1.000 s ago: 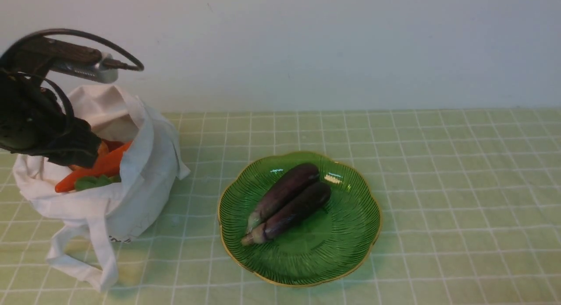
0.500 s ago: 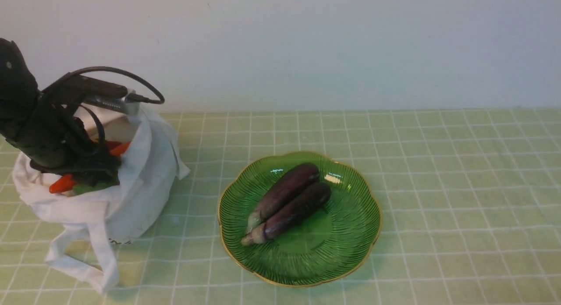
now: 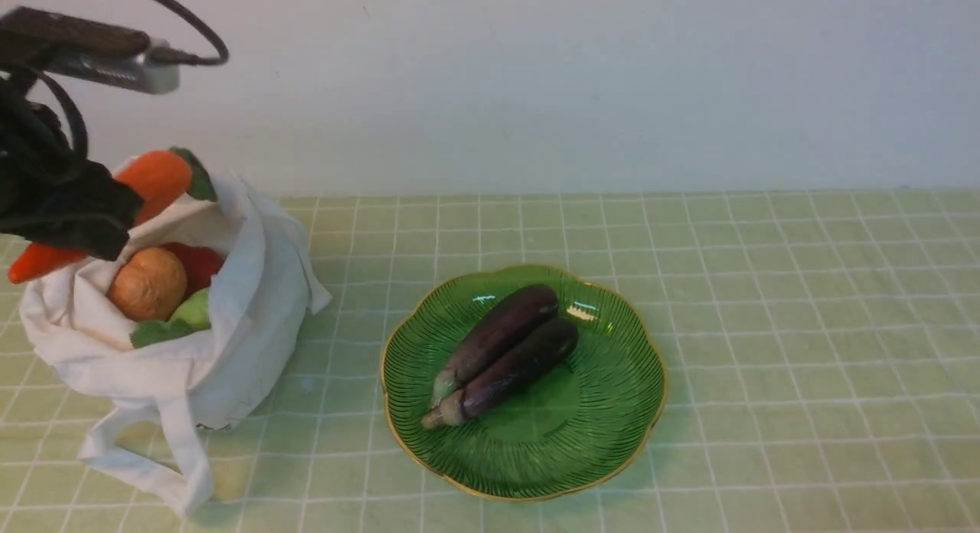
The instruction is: Take vegetables from bag on green coffee tablecloth place on plate.
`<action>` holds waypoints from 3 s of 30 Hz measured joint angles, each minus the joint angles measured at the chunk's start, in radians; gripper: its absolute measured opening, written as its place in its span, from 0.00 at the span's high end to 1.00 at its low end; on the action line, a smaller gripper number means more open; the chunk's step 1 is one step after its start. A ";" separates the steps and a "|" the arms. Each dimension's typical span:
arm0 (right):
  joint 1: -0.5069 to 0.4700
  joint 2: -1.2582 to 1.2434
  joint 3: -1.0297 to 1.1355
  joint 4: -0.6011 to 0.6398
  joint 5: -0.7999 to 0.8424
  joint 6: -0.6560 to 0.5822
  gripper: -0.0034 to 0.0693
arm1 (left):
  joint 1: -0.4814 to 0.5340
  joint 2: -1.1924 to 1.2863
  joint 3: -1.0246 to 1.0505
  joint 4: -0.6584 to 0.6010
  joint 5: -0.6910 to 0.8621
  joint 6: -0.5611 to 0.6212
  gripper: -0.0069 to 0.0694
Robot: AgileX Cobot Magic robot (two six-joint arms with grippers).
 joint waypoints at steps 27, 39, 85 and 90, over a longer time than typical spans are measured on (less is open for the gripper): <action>0.000 0.000 0.000 0.000 0.000 0.000 0.97 | -0.670 0.375 0.298 -0.213 -0.664 0.027 0.59; 0.000 0.000 0.000 0.000 0.000 0.000 0.97 | -0.670 0.304 0.167 -0.184 -0.477 -0.019 0.24; 0.000 0.000 0.000 0.000 0.000 0.000 0.97 | -0.381 -1.059 0.752 0.324 -0.660 -0.496 0.92; 0.000 0.000 0.000 0.000 0.000 0.000 0.97 | -0.175 -1.251 1.099 0.227 -0.798 -0.454 0.92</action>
